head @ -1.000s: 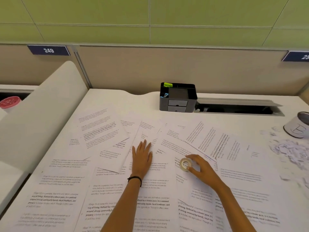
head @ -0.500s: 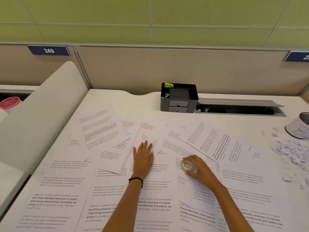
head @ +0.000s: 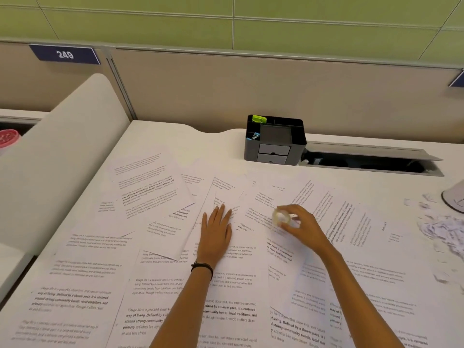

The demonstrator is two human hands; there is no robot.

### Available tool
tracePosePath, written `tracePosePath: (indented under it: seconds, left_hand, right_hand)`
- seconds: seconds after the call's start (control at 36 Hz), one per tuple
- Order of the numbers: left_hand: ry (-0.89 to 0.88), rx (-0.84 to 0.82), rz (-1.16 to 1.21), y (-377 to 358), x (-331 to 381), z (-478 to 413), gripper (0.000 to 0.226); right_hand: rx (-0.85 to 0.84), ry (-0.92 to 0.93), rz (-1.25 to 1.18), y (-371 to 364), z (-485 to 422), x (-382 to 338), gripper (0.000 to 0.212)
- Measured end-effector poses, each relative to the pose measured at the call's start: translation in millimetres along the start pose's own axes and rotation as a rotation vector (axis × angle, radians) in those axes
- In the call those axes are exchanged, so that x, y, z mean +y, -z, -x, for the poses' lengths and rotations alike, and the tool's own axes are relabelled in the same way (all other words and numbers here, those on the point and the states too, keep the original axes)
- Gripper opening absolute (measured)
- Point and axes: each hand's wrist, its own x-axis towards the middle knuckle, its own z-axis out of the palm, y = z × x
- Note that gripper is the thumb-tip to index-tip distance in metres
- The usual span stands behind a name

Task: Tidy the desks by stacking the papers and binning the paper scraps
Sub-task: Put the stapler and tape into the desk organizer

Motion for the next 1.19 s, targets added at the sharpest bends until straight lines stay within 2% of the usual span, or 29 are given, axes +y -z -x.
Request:
tracePosePath:
  seconds: [0.31, 0.47, 0.64, 0.81, 0.94, 1.03, 1.19]
  left_hand:
    - [-0.005, 0.015, -0.021, -5, -1, 0, 0.054]
    - [0.000, 0.027, -0.036, -6, -1, -1, 0.051]
    - [0.003, 0.036, -0.046, -7, -1, -1, 0.048]
    - [0.007, 0.041, -0.059, -7, 0, -1, 0.048]
    - [0.009, 0.045, -0.071, -7, -1, -2, 0.048]
    - [0.007, 0.050, -0.071, -7, -1, -2, 0.048]
    - [0.010, 0.057, -0.082, -9, -1, -1, 0.047]
  right_hand:
    - [0.367, -0.119, -0.341, 16, -86, -34, 0.028]
    - [0.460, -0.124, -0.393, 30, -142, -40, 0.037]
    - [0.529, -0.103, -0.289, 29, -180, -43, 0.034]
    - [0.513, -0.078, 0.002, 30, -204, -37, 0.032]
    - [0.511, -0.046, 0.118, 33, -212, -43, 0.030]
    - [0.488, -0.080, 0.185, 34, -216, -45, 0.028]
    - [0.435, -0.197, 0.167, 35, -220, -44, 0.032]
